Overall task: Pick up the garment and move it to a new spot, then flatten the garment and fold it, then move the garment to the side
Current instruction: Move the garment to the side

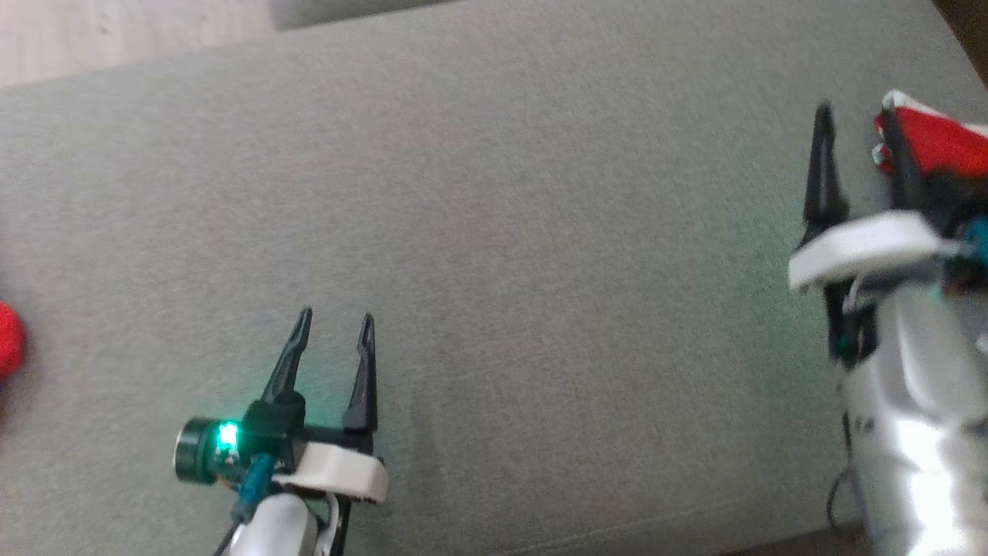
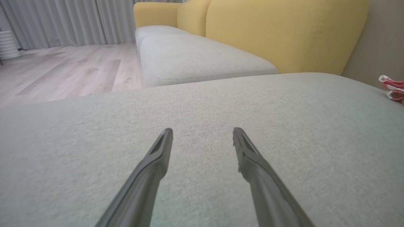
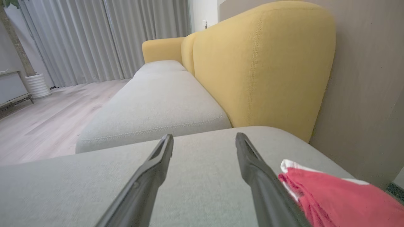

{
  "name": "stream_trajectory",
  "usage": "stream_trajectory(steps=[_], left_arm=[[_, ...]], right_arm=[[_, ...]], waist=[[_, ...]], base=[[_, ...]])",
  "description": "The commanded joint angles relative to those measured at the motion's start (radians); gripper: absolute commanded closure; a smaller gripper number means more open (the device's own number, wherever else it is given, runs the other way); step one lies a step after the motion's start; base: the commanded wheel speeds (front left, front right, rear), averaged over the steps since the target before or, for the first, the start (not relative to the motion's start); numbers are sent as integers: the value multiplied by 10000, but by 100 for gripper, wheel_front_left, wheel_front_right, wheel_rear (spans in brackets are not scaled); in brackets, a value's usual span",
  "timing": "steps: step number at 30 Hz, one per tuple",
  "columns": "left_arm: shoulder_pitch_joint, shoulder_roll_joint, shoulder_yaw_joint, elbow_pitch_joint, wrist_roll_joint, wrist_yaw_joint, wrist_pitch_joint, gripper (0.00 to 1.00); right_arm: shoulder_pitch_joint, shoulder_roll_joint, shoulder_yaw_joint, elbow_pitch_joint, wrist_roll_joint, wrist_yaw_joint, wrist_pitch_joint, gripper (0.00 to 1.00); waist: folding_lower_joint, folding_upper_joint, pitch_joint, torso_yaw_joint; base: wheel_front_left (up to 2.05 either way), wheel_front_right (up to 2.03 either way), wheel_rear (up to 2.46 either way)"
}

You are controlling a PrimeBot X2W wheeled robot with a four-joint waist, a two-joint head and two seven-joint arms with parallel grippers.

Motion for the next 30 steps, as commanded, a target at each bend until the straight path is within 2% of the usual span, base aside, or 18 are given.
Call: stream_trajectory(steps=[1, 11, 16, 20, 30], left_arm=[[64, 14, 362, -166, -23, 81, -53, 0], [840, 14, 880, 245, -127, 410, -53, 0], [1038, 14, 1095, 307, -174, 557, -53, 0], [1128, 14, 1124, 276, -240, 622, -53, 0], [1271, 14, 1097, 112, -336, 784, -53, 0]], right_arm=[[80, 101, 148, -474, 74, -7, -107, 0], [2663, 326, 395, -909, 471, -7, -108, 0], [3305, 330, 972, -1234, 1249, -7, -108, 0], [3644, 331, 1411, -1465, 1228, -7, -108, 0], [4261, 332, 1643, -1828, 1418, -7, -108, 0]], waist=[[1, 0, -466, 436], [1, 0, -1437, 1288], [1, 0, -1714, 1533], [1, 0, -1882, 1737], [1, 0, -2083, 2151]], base=[[0, 0, 0], [0, 0, 0], [0, 0, 0], [0, 0, 0], [0, 0, 0]])
